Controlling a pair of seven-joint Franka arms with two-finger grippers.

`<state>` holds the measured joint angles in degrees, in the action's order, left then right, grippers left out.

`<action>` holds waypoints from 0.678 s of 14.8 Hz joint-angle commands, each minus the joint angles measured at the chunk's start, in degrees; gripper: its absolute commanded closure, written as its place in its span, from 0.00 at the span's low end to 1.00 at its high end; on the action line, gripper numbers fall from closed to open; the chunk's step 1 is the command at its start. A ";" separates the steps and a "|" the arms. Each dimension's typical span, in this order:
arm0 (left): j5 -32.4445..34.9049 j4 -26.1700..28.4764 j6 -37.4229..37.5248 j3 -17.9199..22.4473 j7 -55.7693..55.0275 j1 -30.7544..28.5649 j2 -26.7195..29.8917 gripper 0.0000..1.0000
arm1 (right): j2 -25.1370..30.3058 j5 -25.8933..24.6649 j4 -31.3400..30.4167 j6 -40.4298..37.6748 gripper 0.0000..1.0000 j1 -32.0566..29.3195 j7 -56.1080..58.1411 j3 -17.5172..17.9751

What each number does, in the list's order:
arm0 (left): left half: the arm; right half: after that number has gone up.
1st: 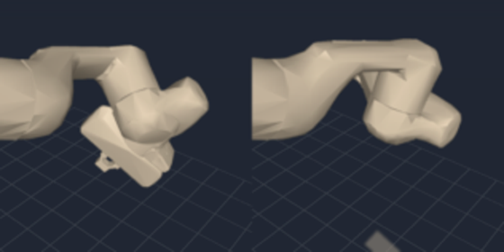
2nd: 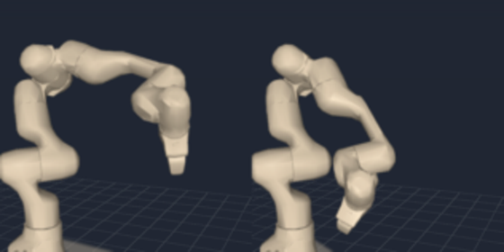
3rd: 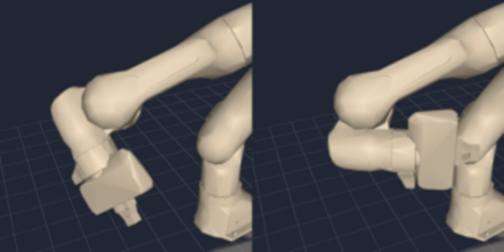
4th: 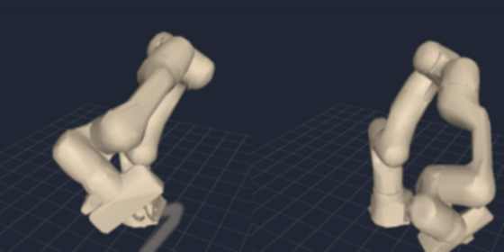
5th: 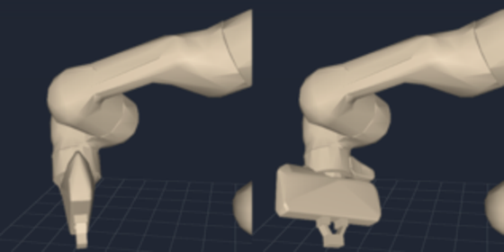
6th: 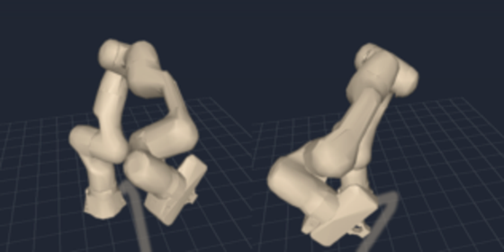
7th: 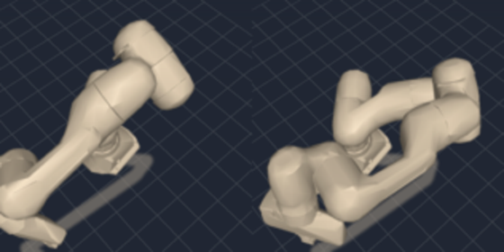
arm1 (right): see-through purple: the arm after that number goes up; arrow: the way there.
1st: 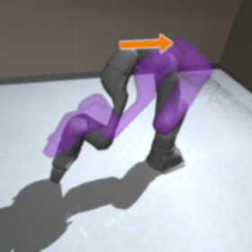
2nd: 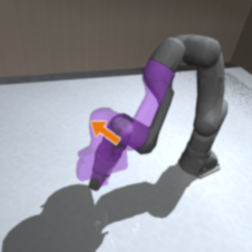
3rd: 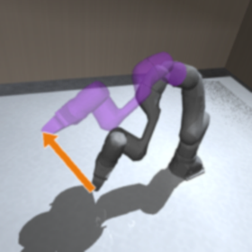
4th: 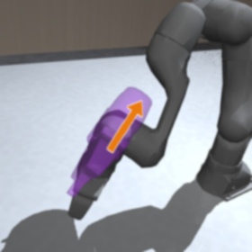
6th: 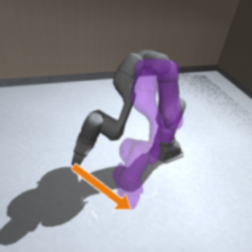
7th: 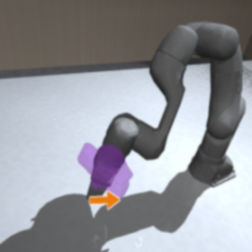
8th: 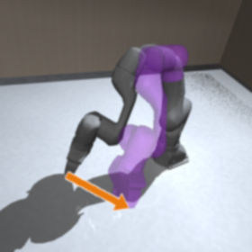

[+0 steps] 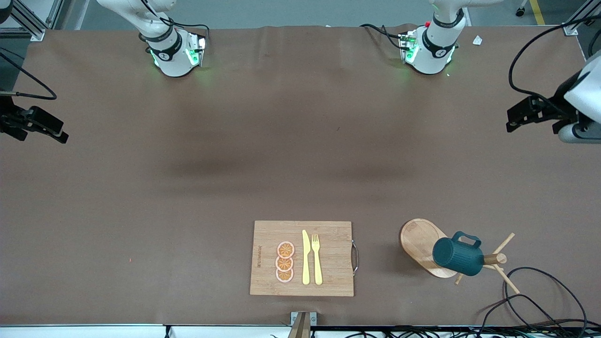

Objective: Pass cup and hang on rack

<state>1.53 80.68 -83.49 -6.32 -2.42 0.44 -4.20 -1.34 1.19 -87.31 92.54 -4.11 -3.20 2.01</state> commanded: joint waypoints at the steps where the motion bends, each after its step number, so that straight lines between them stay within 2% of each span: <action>1: -0.83 9.83 -2.91 0.43 0.05 0.00 8.23 0.00 | 0.46 -0.66 -0.49 0.01 0.00 -1.17 -0.67 0.98; 5: -1.18 13.44 -2.65 0.51 -0.13 0.08 12.10 0.00 | 0.46 -0.66 -0.49 0.01 0.00 -1.17 -0.67 0.98; 10: -1.70 13.28 -0.36 0.34 -3.29 0.35 12.72 0.00 | 0.46 -0.66 -0.40 0.01 0.00 -1.17 -0.67 0.98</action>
<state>0.77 92.70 -84.12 -6.17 -4.54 0.47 7.08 -1.34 1.19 -87.32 92.54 -4.11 -3.20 2.01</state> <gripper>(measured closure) 0.000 0.000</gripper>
